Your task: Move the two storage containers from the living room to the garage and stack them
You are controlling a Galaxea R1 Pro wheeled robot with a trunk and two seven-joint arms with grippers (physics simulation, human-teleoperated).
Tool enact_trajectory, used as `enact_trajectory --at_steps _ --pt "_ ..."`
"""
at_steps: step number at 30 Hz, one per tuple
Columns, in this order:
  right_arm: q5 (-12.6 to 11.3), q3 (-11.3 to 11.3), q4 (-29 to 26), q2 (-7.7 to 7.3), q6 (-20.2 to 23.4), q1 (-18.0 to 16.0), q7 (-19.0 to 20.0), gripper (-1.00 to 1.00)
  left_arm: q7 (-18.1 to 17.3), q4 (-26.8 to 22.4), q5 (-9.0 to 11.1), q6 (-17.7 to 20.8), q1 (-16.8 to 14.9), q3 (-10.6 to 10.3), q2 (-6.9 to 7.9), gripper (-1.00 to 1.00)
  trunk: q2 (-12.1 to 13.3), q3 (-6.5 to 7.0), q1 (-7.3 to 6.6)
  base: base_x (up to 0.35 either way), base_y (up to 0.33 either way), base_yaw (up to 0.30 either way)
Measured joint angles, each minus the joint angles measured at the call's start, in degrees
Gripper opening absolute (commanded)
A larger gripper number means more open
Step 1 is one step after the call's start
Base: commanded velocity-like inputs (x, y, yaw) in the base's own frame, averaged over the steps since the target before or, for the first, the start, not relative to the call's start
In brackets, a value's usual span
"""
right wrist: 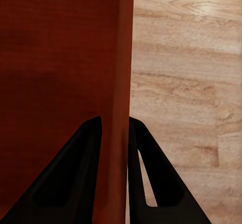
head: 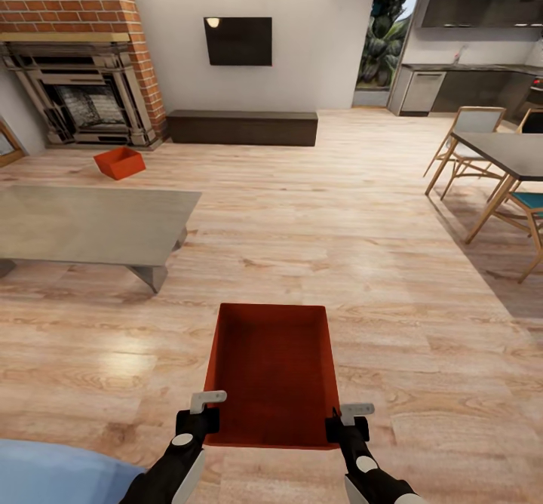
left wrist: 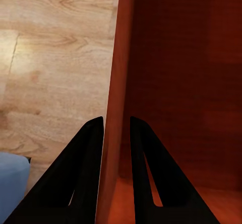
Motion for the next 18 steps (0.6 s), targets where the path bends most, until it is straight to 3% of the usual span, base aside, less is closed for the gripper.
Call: enact_trajectory --at_steps 18 --pt "0.0 0.0 0.0 0.0 0.1 0.0 0.0 -1.0 0.0 0.1 0.0 0.0 0.0 0.0 0.0 -1.0 0.0 1.63 0.0 0.0 0.0 0.0"
